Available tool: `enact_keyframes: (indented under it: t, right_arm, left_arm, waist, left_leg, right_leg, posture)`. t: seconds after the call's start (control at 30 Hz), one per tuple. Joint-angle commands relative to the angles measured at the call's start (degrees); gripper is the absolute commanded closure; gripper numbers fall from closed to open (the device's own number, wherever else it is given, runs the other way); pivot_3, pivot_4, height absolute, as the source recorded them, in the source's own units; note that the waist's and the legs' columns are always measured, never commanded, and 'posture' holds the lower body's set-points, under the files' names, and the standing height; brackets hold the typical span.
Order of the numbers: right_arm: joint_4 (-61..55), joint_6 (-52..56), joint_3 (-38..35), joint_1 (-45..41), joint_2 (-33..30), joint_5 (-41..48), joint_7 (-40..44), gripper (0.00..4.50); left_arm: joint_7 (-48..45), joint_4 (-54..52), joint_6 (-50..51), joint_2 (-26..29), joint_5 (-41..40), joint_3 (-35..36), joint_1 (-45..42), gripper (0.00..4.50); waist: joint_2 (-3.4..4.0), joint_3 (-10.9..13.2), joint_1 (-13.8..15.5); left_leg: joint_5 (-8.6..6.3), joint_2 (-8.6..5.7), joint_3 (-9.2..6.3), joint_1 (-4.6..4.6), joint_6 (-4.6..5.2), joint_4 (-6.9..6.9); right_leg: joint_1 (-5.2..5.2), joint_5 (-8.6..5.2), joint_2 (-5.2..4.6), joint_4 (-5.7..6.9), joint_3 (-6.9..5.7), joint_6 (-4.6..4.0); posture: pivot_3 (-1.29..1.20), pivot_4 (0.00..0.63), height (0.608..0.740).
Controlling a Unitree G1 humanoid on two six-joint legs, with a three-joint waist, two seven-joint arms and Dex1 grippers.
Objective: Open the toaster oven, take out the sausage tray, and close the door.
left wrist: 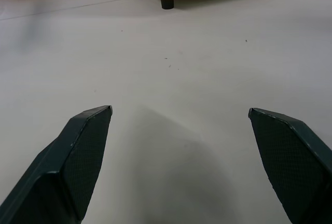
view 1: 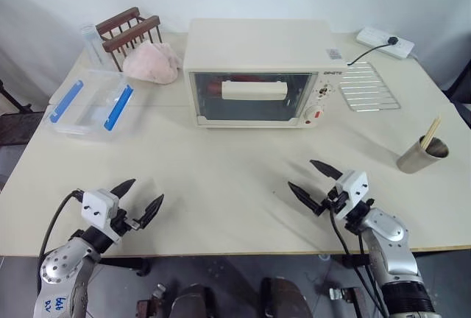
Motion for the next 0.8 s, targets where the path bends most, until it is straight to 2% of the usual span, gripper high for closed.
enact_keyframes:
  t: [0.03,0.1,0.27,0.33,0.37,0.63,0.8]
  right_arm:
    - [-2.1,-0.3,0.3,-1.2,-1.4,1.5,2.6,0.0]
    - [-4.7,2.5,1.0,-2.8,-1.2,3.1,3.3,0.0]
    - [-8.9,10.9,1.0,-9.3,0.6,6.8,0.2,0.0]
    - [-8.7,13.0,1.3,-12.8,0.9,6.1,-1.2,0.0]
    - [-8.4,13.4,1.7,-14.2,0.8,5.5,-1.3,0.0]
    - [-2.6,14.1,2.9,-23.5,3.0,2.6,-3.9,0.0]
    - [0.9,11.7,3.9,-27.7,4.6,1.9,-1.8,0.0]
  left_arm:
    - [0.0,-2.4,0.4,1.2,0.4,-0.2,0.3,0.01]
    - [0.1,-2.8,1.2,1.2,-0.6,0.3,0.3,0.01]
    - [-2.5,-4.5,5.3,1.2,-10.5,3.3,-1.8,0.01]
    - [-5.7,-5.7,7.8,1.0,-19.0,5.3,-3.9,0.01]
    - [-6.0,-5.9,8.1,1.0,-20.4,5.9,-4.7,0.01]
    - [-8.4,-4.5,7.9,0.9,-22.4,6.4,-6.7,0.01]
    - [-9.1,-6.3,9.3,0.2,-23.3,4.5,-6.6,0.01]
  waist:
    - [0.0,0.0,0.0]
    - [0.01,0.0,-0.1]
    - [0.03,0.0,-0.1]
    - [0.03,0.0,0.0]
    - [0.03,0.0,0.1]
    - [0.03,0.0,-0.3]
    - [0.03,0.0,-0.3]
  left_leg:
    - [0.0,0.0,0.0,0.0,0.0,0.0]
    - [0.0,0.0,0.0,0.0,0.0,0.0]
    - [0.02,0.08,0.0,0.0,-0.03,0.01]
    - [0.02,0.08,-0.02,0.0,-0.04,0.01]
    - [0.02,0.07,-0.02,-0.02,-0.04,0.01]
    - [0.02,-0.21,0.02,-0.18,-0.02,0.03]
    - [0.03,-0.18,0.03,-0.18,-0.03,0.02]
  right_leg:
    - [0.0,0.0,0.0,0.0,0.0,0.0]
    - [0.0,0.0,0.0,-0.01,0.0,0.0]
    - [-0.05,0.0,0.02,0.07,0.01,0.0]
    - [-0.06,0.0,0.02,0.09,0.0,0.0]
    - [-0.06,0.0,0.02,0.14,0.0,0.0]
    - [-0.09,0.01,0.04,0.13,-0.08,0.02]
    - [-0.12,0.01,0.11,0.15,-0.1,0.02]
  posture:
    - [0.0,0.15,0.74]
    - [0.0,0.15,0.74]
    - [0.0,0.15,0.74]
    - [0.0,0.15,0.74]
    - [0.0,0.15,0.74]
    - [0.0,0.15,0.74]
    - [0.0,0.15,0.74]
